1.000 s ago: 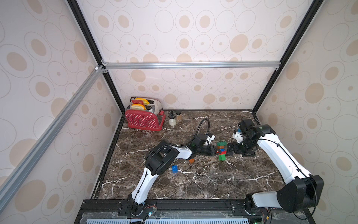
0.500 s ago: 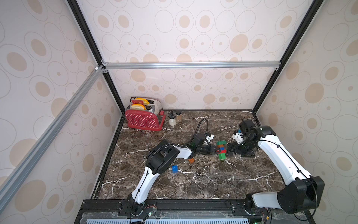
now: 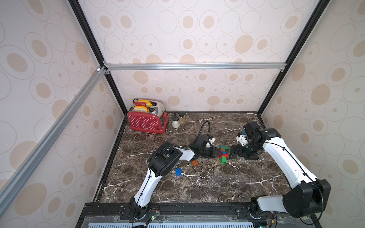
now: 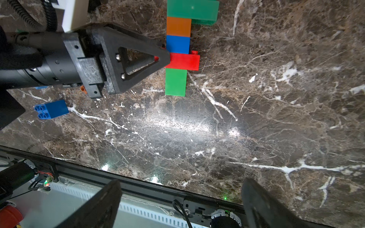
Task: Assemble the letter f with lego
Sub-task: Place the lego brick at the center of the board.
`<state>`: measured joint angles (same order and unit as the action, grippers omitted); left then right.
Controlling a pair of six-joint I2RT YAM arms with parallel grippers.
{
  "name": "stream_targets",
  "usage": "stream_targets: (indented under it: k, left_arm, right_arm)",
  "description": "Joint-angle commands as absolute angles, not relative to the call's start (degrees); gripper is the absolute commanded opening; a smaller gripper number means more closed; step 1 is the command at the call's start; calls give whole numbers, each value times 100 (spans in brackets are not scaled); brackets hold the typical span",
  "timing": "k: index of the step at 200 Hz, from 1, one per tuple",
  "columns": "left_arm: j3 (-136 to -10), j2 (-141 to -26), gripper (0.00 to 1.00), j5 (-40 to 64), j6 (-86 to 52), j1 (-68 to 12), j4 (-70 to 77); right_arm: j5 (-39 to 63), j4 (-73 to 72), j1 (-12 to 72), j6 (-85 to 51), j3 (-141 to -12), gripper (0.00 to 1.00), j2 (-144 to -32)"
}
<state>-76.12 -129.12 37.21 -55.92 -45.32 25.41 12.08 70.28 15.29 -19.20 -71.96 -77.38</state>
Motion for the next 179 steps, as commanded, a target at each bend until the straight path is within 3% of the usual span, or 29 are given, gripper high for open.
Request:
stream_targets:
  k: [1, 118, 179]
  left_arm:
    - [-7773, -12984, 49, 3561, -5648, -4474, 2294]
    - [-7956, -12159, 78, 2549, -4137, -4300, -177]
    - [-7583, -10682, 80, 2039, -3463, -4250, -1168]
  right_arm:
    - [1291, 7042, 1497, -1924, -7199, 99, -7699]
    - [1292, 6965, 1494, -1940, -7261, 100, -7813]
    - [1546, 6780, 1492, -1890, -7207, 100, -7889]
